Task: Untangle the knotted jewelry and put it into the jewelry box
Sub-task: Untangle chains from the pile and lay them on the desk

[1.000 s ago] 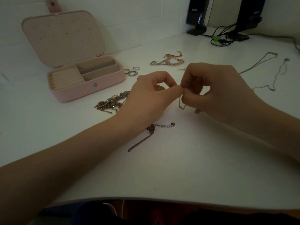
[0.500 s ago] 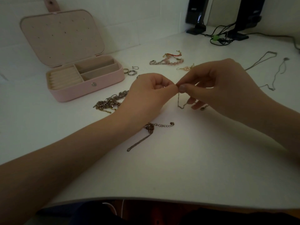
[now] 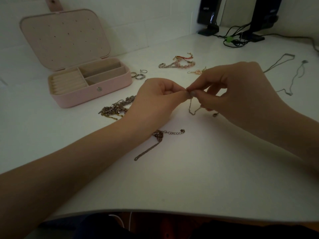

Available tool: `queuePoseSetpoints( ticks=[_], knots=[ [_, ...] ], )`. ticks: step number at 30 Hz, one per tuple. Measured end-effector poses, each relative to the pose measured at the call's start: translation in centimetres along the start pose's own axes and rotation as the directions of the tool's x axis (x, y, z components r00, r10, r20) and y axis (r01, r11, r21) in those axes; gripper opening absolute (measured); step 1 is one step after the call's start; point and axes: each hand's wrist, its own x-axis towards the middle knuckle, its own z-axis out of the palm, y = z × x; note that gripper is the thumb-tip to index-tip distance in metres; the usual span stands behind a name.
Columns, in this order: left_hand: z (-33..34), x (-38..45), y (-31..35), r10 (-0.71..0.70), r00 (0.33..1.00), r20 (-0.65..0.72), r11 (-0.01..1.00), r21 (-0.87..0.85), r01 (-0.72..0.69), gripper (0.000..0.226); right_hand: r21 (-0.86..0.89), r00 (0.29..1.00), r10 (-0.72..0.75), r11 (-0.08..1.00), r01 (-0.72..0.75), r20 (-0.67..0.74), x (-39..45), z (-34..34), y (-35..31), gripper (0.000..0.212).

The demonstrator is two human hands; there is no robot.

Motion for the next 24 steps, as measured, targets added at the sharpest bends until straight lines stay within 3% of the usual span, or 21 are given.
queuePoseSetpoints(
  ticks=[9, 16, 24],
  knots=[
    [0.16, -0.44, 0.2, 0.028, 1.0, -0.008, 0.998, 0.05, -0.028, 0.019, -0.112, 0.999, -0.03, 0.993, 0.027, -0.023, -0.04, 0.38, 0.06, 0.006],
    [0.13, -0.39, 0.26, 0.024, 0.999, -0.029, 0.997, 0.067, -0.022, 0.027, -0.033, 0.999, 0.036, 0.999, -0.036, 0.021, 0.1, 0.01, -0.23, 0.008],
    [0.31, -0.47, 0.28, 0.048, 0.999, -0.017, 0.994, 0.096, -0.046, 0.024, -0.092, 0.998, 0.046, 0.995, -0.043, 0.032, 0.07, 0.24, -0.15, 0.006]
  ],
)
